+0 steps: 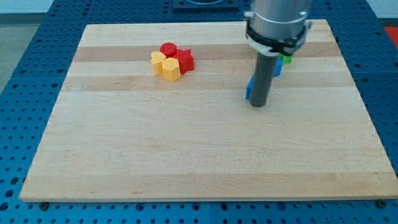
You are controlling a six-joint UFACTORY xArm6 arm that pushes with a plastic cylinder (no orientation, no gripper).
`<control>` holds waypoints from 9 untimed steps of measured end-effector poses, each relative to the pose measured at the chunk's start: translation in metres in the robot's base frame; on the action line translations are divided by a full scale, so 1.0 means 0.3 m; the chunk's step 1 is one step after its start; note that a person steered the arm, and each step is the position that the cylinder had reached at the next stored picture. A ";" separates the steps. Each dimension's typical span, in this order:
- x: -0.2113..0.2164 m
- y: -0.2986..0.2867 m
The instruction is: Move the blue triangle into a group of blocks
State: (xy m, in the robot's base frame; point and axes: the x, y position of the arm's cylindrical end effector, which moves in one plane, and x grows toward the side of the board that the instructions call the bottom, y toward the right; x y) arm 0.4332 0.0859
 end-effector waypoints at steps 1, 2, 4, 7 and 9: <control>-0.110 -0.059; -0.214 -0.095; -0.377 -0.102; -0.132 -0.050; -0.316 -0.048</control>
